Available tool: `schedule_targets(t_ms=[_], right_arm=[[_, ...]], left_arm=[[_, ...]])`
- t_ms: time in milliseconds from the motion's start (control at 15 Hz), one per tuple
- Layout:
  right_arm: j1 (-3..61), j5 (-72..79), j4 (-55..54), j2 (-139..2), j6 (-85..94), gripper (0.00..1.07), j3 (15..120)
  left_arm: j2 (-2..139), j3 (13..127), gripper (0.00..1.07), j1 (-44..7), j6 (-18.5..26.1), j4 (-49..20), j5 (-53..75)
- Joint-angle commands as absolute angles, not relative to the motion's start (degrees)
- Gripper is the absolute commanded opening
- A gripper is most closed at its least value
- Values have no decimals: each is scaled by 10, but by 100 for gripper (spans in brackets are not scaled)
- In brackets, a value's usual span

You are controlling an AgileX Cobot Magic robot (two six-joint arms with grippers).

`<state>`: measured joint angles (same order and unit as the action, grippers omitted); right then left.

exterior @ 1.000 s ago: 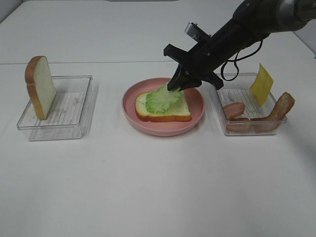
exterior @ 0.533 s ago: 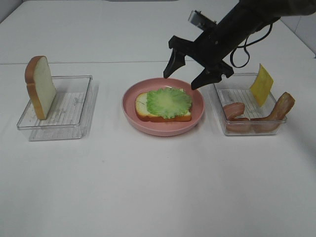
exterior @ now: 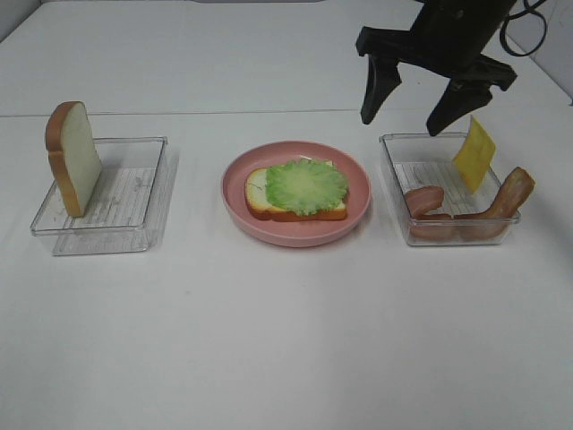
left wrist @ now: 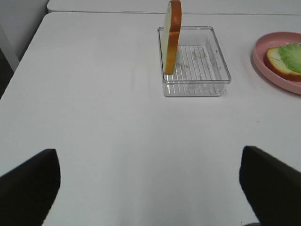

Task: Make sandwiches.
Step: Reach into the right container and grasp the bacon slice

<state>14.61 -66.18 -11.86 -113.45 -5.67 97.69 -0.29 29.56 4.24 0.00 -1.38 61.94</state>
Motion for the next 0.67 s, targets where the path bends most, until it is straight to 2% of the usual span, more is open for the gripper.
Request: schedule_targets(t_ms=[67,267,667], right_arm=[[121,-704,-101,-1128,-66,80,966],[83,-697,-108,-1129,-43,79,928],[72,-569,-125,-1151,-28,78,873]], left_arm=[[-14,296,95,40,-3,-15,613],[-14,296,95,40,-3,-15,613],[-14,296,95,40,-3,-15,613]])
